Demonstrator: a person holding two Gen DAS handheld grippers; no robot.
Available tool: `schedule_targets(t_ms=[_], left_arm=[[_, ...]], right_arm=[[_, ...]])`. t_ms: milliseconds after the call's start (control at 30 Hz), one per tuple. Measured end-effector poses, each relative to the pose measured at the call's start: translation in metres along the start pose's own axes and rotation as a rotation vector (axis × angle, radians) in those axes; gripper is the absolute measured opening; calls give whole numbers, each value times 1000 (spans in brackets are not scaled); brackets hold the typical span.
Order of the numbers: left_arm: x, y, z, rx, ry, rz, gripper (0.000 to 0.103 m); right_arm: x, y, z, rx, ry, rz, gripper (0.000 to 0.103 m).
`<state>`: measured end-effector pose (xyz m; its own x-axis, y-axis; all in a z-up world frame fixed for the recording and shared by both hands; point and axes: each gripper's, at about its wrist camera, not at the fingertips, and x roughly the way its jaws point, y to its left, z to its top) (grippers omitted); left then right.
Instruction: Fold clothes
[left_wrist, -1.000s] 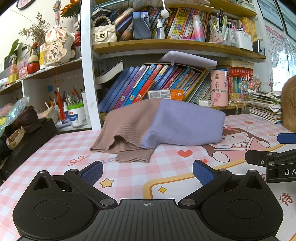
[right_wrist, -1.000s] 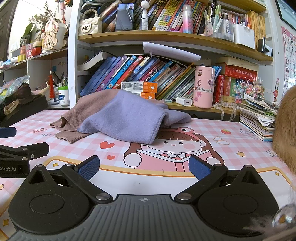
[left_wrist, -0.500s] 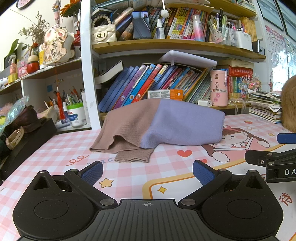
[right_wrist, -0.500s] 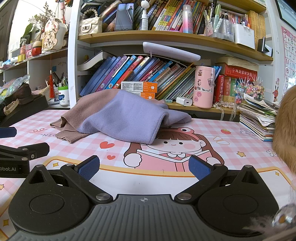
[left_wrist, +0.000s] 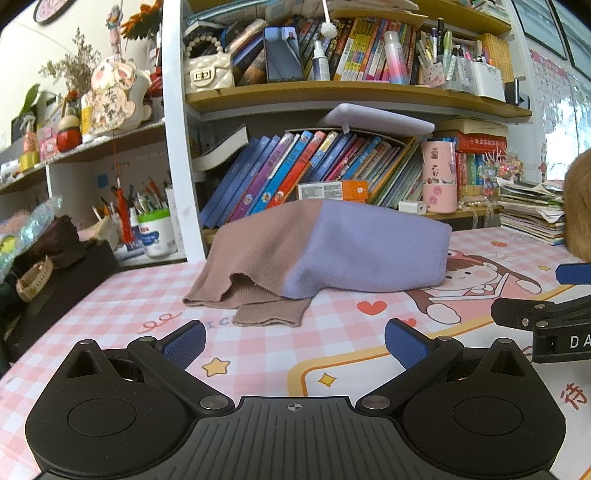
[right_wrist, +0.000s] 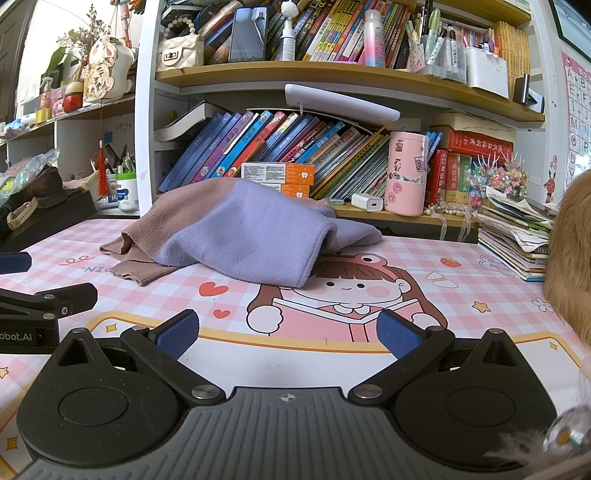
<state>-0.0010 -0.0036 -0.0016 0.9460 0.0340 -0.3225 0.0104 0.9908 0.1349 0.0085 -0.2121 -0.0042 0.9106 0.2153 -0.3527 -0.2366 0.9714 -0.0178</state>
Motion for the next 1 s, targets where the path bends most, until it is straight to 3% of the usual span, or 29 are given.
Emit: schedule_targets(t_ms=[600, 1000], left_arm=[[0, 6, 0, -32, -3, -35, 103], [-3, -1, -1, 1, -10, 46, 103]], right_arm=[[2, -5, 1, 30, 17, 29, 103], [21, -33, 0, 209, 121, 149, 103]])
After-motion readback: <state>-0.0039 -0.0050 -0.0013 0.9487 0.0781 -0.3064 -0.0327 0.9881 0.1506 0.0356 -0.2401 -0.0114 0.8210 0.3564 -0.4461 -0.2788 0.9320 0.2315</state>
